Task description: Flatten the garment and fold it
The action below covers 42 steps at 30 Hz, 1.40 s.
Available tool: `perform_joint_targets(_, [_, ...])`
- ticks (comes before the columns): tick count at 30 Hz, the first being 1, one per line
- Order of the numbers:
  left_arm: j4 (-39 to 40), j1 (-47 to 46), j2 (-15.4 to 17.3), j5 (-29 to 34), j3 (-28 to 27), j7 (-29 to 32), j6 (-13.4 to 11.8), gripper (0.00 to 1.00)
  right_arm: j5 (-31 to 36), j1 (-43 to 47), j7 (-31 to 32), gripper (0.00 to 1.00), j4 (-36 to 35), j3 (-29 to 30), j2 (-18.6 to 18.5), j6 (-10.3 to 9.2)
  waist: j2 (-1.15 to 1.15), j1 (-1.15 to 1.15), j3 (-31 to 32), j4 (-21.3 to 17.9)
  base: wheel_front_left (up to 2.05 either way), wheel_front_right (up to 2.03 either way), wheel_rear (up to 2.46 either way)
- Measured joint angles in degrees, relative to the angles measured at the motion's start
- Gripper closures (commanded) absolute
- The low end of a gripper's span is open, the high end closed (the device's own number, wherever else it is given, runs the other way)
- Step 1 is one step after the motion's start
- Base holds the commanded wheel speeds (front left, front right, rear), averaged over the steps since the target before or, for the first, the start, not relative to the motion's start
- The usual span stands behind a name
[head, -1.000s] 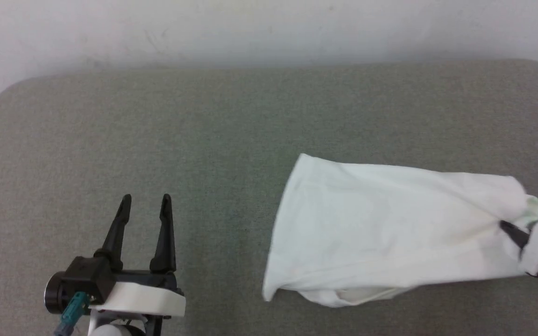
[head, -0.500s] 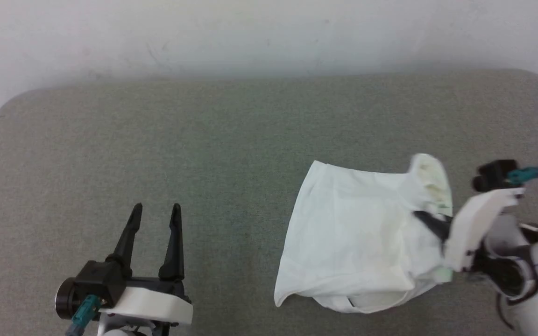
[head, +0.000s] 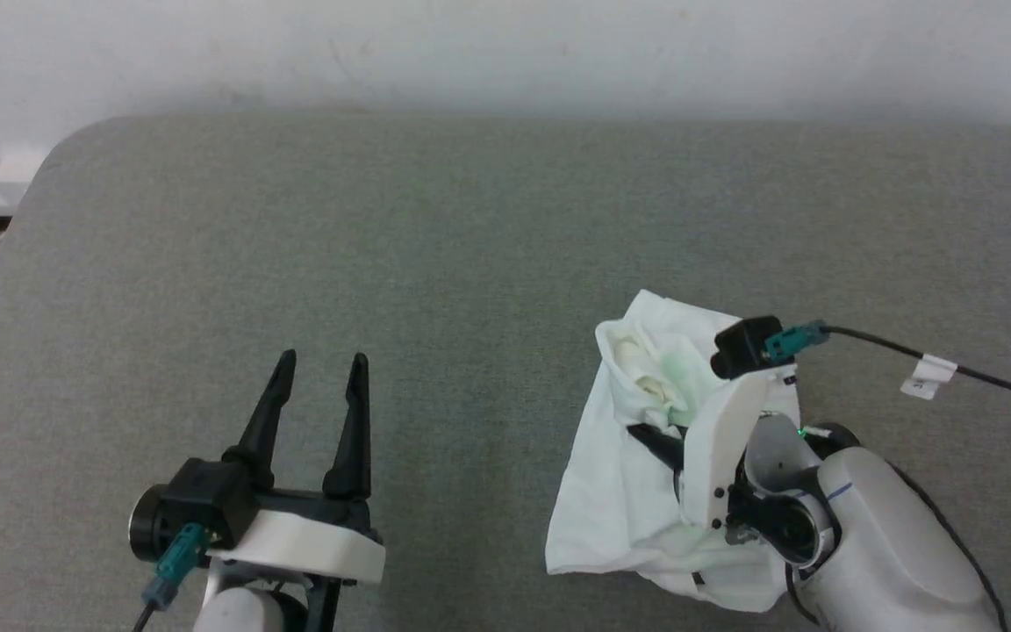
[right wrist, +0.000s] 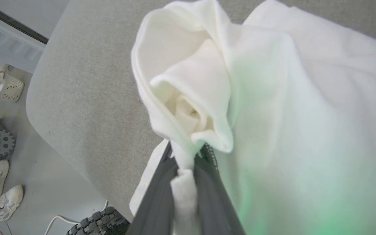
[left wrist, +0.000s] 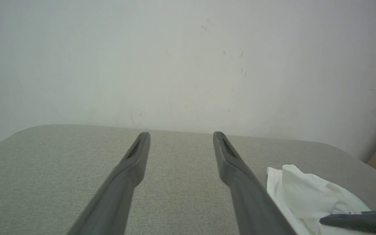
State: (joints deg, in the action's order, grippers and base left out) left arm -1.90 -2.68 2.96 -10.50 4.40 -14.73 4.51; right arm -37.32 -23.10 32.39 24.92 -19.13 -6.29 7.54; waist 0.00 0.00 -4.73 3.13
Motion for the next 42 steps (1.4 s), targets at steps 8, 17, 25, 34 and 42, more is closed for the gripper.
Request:
perform_joint_targets(8, [-0.1, -0.5, 0.0, -0.2, 0.2, 0.0, -0.4, 0.0, 1.0, -1.7, -6.9, 0.0, 7.1, -4.1, 1.7, 0.0, 0.0, 0.0, -2.5, 1.5, 0.0, 0.0, 0.0])
perform_joint_targets(17, [-0.4, -0.4, 0.0, -0.3, -0.3, 0.0, -0.6, 0.0, 6.2, -3.4, -17.2, 0.0, 1.5, -13.5, -1.9, 0.0, 0.0, 0.0, -1.8, 0.1, 0.0, 0.0, 0.0])
perform_joint_targets(25, [-0.5, 0.1, 0.0, -0.4, -0.8, 0.0, -1.1, 0.0, 20.1, -0.4, -34.8, 0.0, -7.2, -6.0, -5.1, 0.01, 0.0, -0.01, 0.2, -2.0, 0.0, 0.0, 0.0])
perform_joint_targets(34, [-0.5, 1.2, 0.0, -0.8, -2.0, 0.0, -2.1, 0.0, 24.7, 11.6, -46.3, 0.0, -18.0, 11.6, -2.1, 0.01, 0.0, -0.01, 2.3, -4.3, 0.0, 0.0, 0.0])
perform_joint_targets(42, [-0.4, 2.2, 0.0, -1.6, -4.1, 0.0, -2.8, 0.0, 23.7, 22.5, -47.1, 0.0, -25.3, 26.2, 0.9, 0.0, 0.0, -0.01, 2.7, -6.0, 0.0, 0.0, 0.0])
